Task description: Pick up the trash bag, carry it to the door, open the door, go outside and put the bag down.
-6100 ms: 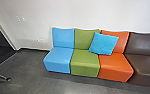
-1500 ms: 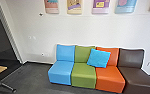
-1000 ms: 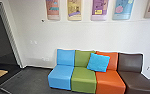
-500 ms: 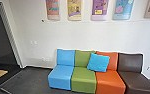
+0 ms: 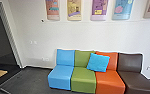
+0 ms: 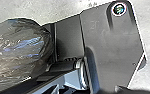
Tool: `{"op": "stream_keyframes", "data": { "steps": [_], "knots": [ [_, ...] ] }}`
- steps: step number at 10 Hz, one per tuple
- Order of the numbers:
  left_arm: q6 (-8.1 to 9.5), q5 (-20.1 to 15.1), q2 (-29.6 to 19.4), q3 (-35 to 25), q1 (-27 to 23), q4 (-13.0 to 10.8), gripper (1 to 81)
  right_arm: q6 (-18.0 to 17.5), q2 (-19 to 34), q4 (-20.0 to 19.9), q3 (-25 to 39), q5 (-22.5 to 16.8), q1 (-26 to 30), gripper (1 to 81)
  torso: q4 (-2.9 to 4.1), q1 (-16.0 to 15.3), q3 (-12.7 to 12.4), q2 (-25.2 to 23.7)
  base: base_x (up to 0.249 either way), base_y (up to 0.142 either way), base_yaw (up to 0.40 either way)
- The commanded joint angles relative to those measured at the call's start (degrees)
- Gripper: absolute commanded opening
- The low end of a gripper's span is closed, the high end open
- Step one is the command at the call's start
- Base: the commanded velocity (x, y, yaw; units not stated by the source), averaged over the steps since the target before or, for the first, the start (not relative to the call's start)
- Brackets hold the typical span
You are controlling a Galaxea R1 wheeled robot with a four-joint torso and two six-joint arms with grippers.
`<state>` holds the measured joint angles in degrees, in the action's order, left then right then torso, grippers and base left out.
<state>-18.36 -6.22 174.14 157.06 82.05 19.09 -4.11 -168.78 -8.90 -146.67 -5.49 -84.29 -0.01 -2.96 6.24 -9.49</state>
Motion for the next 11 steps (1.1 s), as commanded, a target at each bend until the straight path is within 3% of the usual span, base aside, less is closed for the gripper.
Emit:
{"op": "stream_keyframes", "data": {
  "steps": [1, 6, 9, 11],
  "knots": [
    [-0.36, -3.98, -0.11, 0.00, -3.69, -0.37, 1.0, 0.15, 0.00, 0.29, 0.34, -3.39, 3.29, 81.1, 0.00, 0.00, 0.00, 0.00, 0.000, 0.000, -0.180],
    [-0.27, -3.63, 0.24, 1.84, -3.70, -0.11, 1.0, 0.07, -2.29, 1.16, -2.29, -3.39, 3.20, 81.1, 0.00, 0.00, 0.00, 0.00, 0.000, 0.000, -0.190],
    [-0.10, 1.03, 0.24, 2.37, -2.21, 0.07, 1.0, -0.11, -3.96, 3.26, -5.81, -3.39, 2.76, 81.1, 0.00, 0.00, 0.00, 0.00, 0.000, 0.000, -0.202],
    [-0.36, 3.32, 0.33, 2.46, -0.71, -0.11, 1.0, -0.81, -4.22, 6.96, -6.95, -3.30, 2.23, 81.1, 0.00, 0.00, 0.00, 0.00, 0.000, 0.000, -0.205]
  ]
}}
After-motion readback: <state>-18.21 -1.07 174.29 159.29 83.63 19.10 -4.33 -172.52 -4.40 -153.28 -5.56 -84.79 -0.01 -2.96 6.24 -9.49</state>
